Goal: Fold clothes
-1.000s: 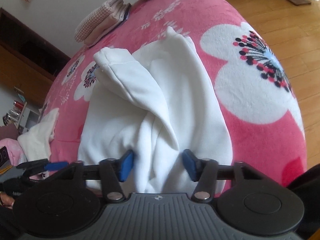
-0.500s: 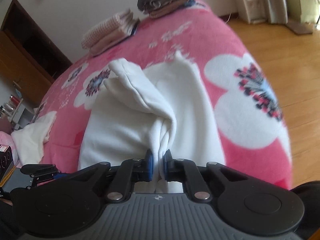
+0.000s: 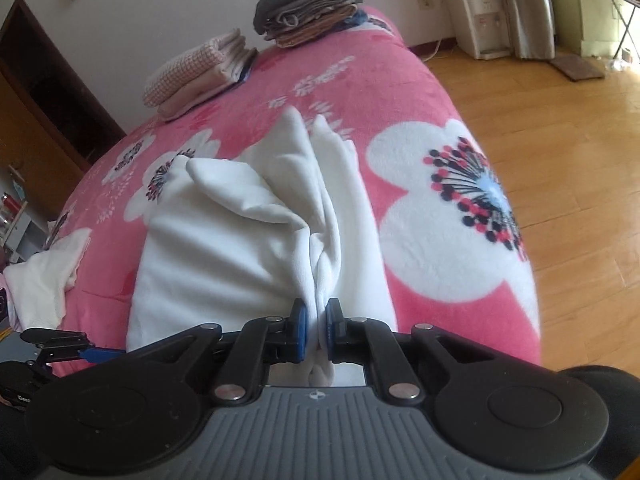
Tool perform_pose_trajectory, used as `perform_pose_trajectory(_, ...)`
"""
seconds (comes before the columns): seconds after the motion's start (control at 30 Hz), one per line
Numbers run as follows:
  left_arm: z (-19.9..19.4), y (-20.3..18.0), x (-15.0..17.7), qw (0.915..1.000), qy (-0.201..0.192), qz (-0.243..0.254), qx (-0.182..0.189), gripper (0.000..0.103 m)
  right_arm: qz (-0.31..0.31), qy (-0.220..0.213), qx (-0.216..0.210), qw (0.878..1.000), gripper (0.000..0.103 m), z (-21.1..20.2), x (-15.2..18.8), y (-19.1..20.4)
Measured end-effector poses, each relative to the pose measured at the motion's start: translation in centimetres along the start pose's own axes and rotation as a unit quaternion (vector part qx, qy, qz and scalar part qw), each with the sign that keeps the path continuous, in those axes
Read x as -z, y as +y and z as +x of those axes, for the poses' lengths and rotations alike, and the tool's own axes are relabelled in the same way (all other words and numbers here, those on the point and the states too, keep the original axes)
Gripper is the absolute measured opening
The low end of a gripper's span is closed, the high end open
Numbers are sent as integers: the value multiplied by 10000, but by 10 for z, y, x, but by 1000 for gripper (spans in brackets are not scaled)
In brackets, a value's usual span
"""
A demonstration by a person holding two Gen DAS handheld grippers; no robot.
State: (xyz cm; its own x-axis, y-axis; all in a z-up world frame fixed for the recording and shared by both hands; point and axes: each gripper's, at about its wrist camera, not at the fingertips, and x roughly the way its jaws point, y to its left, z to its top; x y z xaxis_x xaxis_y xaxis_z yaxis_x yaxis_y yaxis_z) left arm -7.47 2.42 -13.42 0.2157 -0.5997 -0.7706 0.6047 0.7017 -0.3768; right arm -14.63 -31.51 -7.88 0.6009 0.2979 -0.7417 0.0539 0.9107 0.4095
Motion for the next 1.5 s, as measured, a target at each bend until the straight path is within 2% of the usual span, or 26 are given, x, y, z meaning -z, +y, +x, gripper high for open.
perform_pose_trajectory(0.13,-5,12,-6,9984,-215,-482,180,61,454,288,120,9985,6,9,4,-19)
perform_pose_trajectory(0.23,5,16,-13,9962,-296,-806,175,61,408,414,273,9979,6,13,4,-18)
perform_pose_trajectory(0.33,24,12,-17,9965,-158,-817,-18,61,86,384,464,9982,6,10,0,-7)
perform_pose_trajectory(0.4,37,11,-18,9967,48,-754,-292,61,-438,71,717,9964,8,-2,-4,6)
perform_pose_trajectory(0.47,42,12,-18,9956,90,-887,-277,61,-981,-266,907,9907,8,-14,-9,18)
perform_pose_trajectory(0.57,44,11,-20,9954,128,-894,-308,61,-1436,-545,876,9842,12,-16,-23,32)
perform_pose_trajectory(0.67,45,8,-21,9956,145,-863,-349,61,-1600,-655,652,9828,23,-2,-43,46)
perform_pose_trajectory(0.73,46,8,-21,9956,151,-854,-354,61,-1637,-700,565,9824,35,11,-54,54)
perform_pose_trajectory(0.83,47,8,-21,9955,155,-868,-333,61,-1613,-675,575,9829,35,38,-71,60)
perform_pose_trajectory(1.0,48,6,-19,9957,153,-861,-303,61,-1194,-305,506,9911,35,75,-92,45)
perform_pose_trajectory(1.17,49,2,-18,9960,136,-827,-300,61,-740,25,358,9966,31,100,-100,27)
perform_pose_trajectory(1.2,49,1,-18,9961,133,-822,-297,61,-617,66,274,9977,23,103,-100,22)
perform_pose_trajectory(1.23,48,0,-18,9961,134,-821,-293,61,-531,59,188,9984,2,103,-100,19)
perform_pose_trajectory(1.3,47,1,-19,9962,145,-817,-282,61,-503,-142,57,9986,2,95,-97,20)
perform_pose_trajectory(1.4,48,-2,-20,9961,172,-804,-307,60,-627,-614,214,9959,2,75,-92,27)
perform_pose_trajectory(1.5,47,1,-22,9961,226,-780,-346,60,-555,-668,489,9950,2,78,-86,14)
